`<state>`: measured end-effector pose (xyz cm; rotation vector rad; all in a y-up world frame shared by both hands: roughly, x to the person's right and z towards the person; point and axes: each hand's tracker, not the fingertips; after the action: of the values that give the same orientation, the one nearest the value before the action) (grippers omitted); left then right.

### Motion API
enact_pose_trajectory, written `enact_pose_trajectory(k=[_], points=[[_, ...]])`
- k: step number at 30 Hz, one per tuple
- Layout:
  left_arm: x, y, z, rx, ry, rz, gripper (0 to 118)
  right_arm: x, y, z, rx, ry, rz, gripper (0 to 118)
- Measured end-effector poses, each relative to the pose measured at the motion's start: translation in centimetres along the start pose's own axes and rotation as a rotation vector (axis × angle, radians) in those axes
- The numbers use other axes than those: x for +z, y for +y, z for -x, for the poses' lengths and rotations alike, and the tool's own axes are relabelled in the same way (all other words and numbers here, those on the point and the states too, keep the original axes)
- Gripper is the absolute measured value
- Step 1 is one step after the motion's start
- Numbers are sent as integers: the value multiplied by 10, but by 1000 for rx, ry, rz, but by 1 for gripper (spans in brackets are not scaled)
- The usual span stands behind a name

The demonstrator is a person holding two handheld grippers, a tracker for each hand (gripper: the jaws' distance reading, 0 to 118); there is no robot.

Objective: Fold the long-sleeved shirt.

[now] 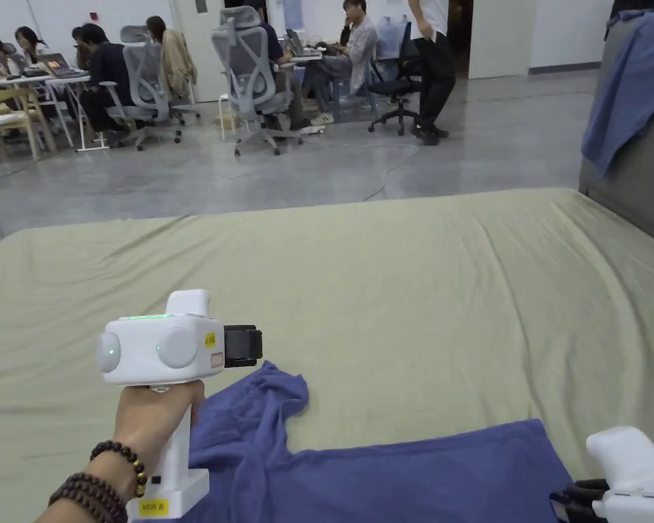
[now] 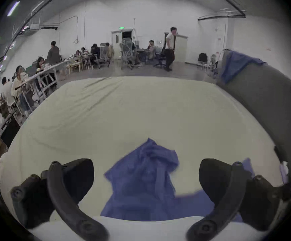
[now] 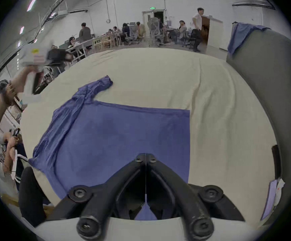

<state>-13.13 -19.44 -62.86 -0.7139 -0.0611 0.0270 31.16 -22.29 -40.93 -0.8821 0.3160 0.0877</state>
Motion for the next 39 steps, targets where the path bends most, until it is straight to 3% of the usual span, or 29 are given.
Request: enact_pose_trajectory(k=[4,6,8,10,11,12,13,15,20,26,31,37,39], points=[[-114,-6,-4,-76,71,160,113,-34,-1,-5,-21,30,16,0],[-150,-13,-3,-45,123,203,99,-42,-5,-9,-36,47,24,0],[-173,-22,-5,-13,158,229,93,-49,-9,-10,-44,61,35,0],[-180,-25,-3,46,110,224,84,-51,-14,-13,-40,60,46,0],[-178,-22,-4,77,96,217,55,-52,-15,-14,-33,55,52,0],[-171,-16,-6,58,87,233,8,-52,-16,-15,-25,47,57,0],[-163,-9,-9,56,55,216,1,-52,-17,-16,-22,40,59,0],[-134,3,-22,-4,117,186,1,-49,-19,-19,-27,36,65,0],[-26,13,-16,0,-28,97,1,-20,-17,-12,-12,36,32,0],[124,-45,-25,-53,-40,11,1,36,-13,10,50,32,-32,0],[149,-136,-40,-113,27,88,1,67,-21,28,71,36,-50,0],[86,-245,-35,76,4,358,6,94,-37,43,72,45,-50,0],[98,-243,-33,105,-8,149,15,106,-42,48,75,43,-48,0]])
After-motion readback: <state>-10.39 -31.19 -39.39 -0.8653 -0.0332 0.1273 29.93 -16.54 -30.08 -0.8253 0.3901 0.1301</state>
